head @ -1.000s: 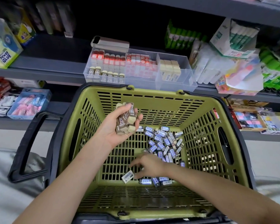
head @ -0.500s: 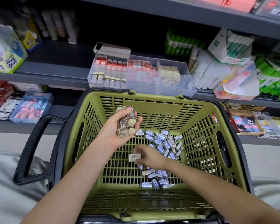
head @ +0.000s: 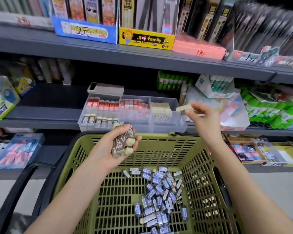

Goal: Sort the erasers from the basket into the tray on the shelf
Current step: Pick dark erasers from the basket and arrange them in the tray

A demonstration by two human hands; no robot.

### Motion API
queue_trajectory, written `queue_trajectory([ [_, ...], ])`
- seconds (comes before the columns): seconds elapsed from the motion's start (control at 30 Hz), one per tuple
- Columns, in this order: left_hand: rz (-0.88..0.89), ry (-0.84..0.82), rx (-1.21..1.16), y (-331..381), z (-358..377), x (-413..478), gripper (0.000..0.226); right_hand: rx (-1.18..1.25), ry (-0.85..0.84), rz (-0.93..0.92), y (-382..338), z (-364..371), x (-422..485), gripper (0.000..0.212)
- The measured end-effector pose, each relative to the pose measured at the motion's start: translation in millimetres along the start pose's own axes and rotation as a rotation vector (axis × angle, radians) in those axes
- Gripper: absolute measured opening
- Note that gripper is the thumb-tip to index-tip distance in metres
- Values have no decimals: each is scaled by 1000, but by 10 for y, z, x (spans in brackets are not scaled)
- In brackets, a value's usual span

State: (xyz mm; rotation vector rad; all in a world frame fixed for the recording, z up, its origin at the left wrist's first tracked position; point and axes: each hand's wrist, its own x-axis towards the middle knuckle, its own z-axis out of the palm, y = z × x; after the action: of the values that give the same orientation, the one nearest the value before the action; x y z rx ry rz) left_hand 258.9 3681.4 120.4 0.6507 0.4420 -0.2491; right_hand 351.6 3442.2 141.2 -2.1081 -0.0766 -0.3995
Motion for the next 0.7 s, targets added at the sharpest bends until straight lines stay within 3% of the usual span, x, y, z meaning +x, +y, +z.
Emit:
queue_trajectory([
  [0.13,6,-16,-6,102,204,73,12,-484,-4,-229,110,116,534,26],
  [0.3,1,-22,20,143,352,168,27,-890,-234,-441,168,293,882,27],
  [0.4,-21,-4,20,148,365,243,29,-919,-319,-412,162,348,929,37],
  [0.53,-31,10,25,138,364,341,33,-992,-354,-372,179,379,984,27],
  [0.7,-39,19,28,118,342,404,28,-1043,-440,-376,169,413,961,31],
])
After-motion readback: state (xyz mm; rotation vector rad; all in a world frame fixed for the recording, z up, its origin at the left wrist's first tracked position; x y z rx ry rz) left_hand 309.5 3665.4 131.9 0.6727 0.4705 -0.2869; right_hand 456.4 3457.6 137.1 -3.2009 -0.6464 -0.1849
